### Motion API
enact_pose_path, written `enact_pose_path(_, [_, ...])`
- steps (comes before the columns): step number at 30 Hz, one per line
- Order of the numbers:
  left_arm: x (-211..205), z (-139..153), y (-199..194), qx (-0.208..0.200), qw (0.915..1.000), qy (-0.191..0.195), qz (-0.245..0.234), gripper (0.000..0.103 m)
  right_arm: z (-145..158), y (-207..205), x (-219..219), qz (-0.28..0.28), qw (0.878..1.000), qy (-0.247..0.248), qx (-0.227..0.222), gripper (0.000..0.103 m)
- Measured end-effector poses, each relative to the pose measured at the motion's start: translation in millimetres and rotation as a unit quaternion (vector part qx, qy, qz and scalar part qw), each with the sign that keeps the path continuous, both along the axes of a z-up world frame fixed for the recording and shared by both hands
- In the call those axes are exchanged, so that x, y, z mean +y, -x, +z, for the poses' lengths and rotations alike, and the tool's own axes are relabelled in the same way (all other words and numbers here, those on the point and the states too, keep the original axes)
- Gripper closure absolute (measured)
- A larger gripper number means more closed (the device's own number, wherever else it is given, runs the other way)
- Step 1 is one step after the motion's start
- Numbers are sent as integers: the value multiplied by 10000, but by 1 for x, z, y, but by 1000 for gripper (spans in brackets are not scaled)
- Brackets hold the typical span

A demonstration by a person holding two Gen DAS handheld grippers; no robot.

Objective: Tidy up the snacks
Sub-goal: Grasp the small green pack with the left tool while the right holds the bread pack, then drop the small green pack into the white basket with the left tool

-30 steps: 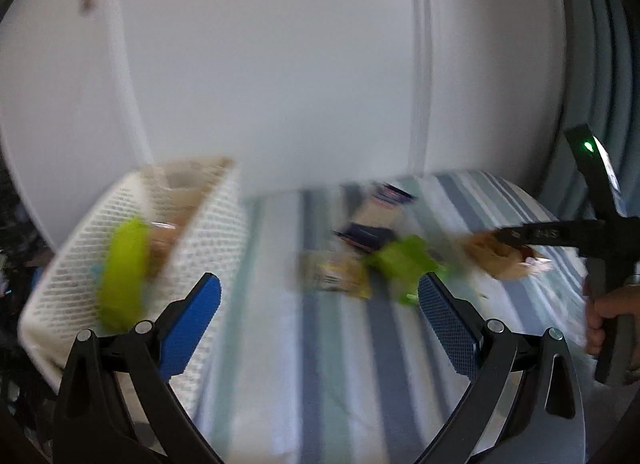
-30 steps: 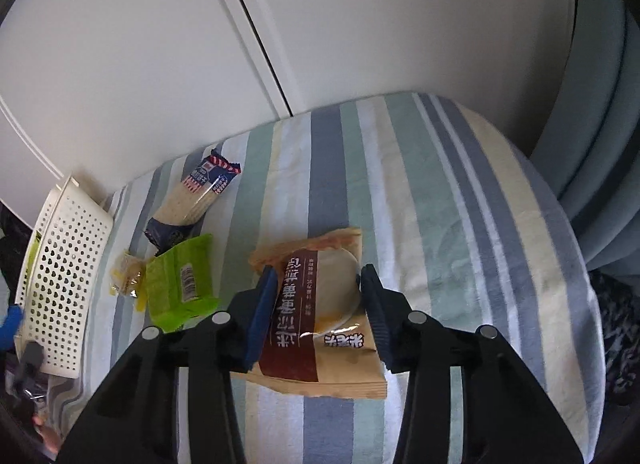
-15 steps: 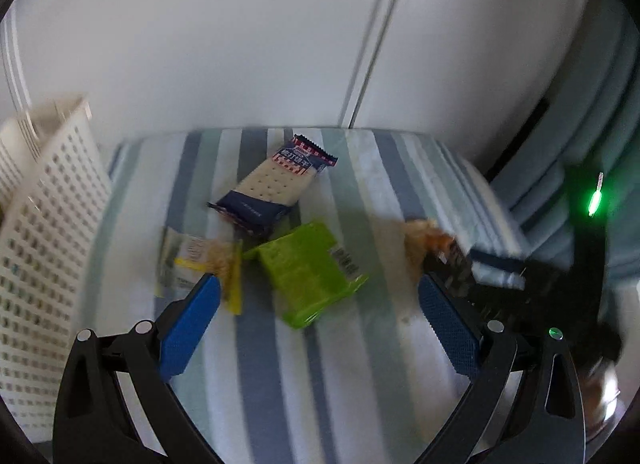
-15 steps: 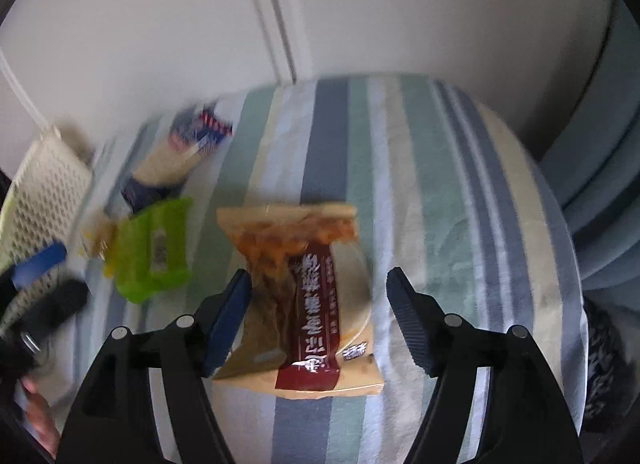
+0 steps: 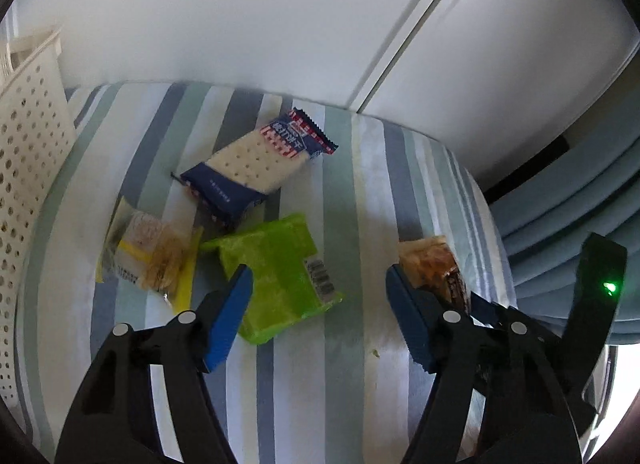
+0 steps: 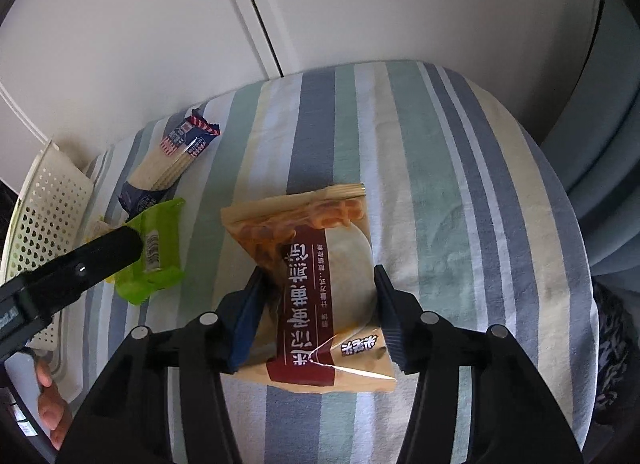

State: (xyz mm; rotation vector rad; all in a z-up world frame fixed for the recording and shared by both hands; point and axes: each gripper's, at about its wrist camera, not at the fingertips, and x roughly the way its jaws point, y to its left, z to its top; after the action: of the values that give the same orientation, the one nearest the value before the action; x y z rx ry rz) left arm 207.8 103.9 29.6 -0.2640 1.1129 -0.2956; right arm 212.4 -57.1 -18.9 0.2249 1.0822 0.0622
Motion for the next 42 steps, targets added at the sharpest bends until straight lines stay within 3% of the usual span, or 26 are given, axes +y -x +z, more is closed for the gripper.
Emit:
enact_pose_path(5, [-7,1,2,-48,9986,-499,156,33,2,1,-3,28,10000,12,-1,50])
enact_pose_path(10, [-4,0,1,-11,9970,-738,250,33,2,1,-5,20,10000,-29,-5,50])
enact_pose_path(18, [-1,-22,-18,327,9955,-733,512,33,3,2,-5,7,10000,-31,-8,49])
enact_pose_path(21, [-2,-22,-22,264,9948,-810,550,39,3,2,-5,17,10000,-38,-7,49])
enact_pose_path(26, [-2,-20,-16,128,9958,-756,491,41,2,1,-3,39,10000,-22,-4,48])
enact_pose_path(36, [12,31,15,-504,9968,-499,371,42,0,-1,1,94,9999,49,-3,46])
enact_pose_path(42, [49,74,36,-928,9935,-278,597,42,-3,-2,4,116,9999,74,-6,46])
